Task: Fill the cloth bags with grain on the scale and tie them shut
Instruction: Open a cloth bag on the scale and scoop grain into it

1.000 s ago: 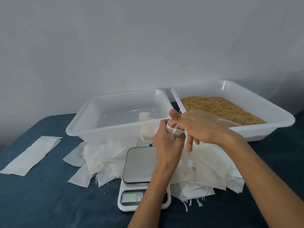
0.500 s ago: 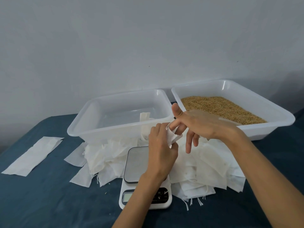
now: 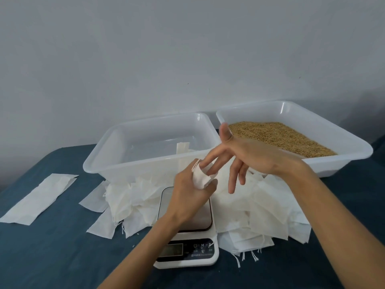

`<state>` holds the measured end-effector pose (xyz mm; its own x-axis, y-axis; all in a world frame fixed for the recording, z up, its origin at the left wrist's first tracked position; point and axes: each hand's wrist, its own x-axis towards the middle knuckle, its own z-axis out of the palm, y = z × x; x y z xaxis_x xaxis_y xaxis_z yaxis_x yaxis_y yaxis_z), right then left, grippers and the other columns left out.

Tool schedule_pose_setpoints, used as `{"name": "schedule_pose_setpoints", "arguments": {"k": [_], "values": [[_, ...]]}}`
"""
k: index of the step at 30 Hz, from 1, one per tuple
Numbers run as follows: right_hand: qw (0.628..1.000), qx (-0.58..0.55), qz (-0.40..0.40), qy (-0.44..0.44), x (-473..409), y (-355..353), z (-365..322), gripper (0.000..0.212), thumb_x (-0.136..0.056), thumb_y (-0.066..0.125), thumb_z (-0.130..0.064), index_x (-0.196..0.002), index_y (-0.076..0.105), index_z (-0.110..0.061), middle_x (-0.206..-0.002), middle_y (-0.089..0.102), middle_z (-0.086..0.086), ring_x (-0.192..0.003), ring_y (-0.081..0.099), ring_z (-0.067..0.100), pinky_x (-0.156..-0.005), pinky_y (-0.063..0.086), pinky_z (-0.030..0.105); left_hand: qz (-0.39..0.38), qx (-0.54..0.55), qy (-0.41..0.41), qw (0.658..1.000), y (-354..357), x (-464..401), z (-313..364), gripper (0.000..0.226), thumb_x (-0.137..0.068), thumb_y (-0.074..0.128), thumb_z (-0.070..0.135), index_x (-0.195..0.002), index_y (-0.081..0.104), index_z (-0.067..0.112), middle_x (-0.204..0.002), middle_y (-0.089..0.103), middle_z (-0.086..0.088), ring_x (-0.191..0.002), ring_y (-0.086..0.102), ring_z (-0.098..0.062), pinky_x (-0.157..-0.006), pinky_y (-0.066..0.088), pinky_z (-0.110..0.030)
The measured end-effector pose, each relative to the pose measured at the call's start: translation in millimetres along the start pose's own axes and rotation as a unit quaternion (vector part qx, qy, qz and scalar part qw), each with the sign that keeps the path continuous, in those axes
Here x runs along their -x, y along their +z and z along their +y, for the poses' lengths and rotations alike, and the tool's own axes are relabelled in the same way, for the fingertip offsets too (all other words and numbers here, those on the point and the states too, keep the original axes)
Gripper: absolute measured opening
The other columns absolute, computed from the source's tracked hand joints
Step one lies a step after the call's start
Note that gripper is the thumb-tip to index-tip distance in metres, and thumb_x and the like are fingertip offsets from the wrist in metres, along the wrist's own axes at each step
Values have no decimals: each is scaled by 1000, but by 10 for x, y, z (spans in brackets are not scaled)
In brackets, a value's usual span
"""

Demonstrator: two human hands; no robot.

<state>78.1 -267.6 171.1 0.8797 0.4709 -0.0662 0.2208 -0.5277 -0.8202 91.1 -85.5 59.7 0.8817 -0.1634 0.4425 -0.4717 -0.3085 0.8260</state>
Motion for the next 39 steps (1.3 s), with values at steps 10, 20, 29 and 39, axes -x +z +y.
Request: {"name": "schedule_pose_setpoints", "arguments": {"k": [10, 20, 29, 39], "values": [[929, 197, 287, 126, -142, -984, 1066, 35, -88, 74, -41, -117, 67, -22, -112, 73, 1, -92, 69, 19, -80, 55, 34, -34, 150, -57, 986, -332, 130, -176, 25, -79, 80, 11, -99, 65, 15, -87, 69, -5, -81, 64, -16, -74, 58, -42], [875, 375, 136, 273, -383, -1166, 1543, 32, -81, 84, -26, -108, 70, -17, -110, 68, 2, -99, 63, 22, -93, 53, 42, -15, 190, -62, 980, -431, 40, -288, 26, -77, 85, 15, -90, 63, 11, -86, 68, -6, -77, 63, -16, -64, 53, -24], [826, 448, 268, 213, -286, -1481, 1796, 25, -81, 81, -13, -97, 65, -23, -110, 65, 2, -91, 56, 19, -77, 47, 35, -27, 176, -63, 982, -404, -56, -243, 32, -73, 83, 16, -94, 62, 4, -85, 68, -8, -77, 64, -19, -68, 55, -29], [923, 269, 208, 180, -311, -1347, 1838, 28, -77, 86, -16, -102, 74, -16, -107, 69, 1, -104, 62, 21, -97, 48, 39, -8, 196, -83, 977, -488, 26, -274, 27, -83, 81, -5, -99, 60, 0, -86, 68, -8, -77, 63, -18, -64, 54, -21]]}}
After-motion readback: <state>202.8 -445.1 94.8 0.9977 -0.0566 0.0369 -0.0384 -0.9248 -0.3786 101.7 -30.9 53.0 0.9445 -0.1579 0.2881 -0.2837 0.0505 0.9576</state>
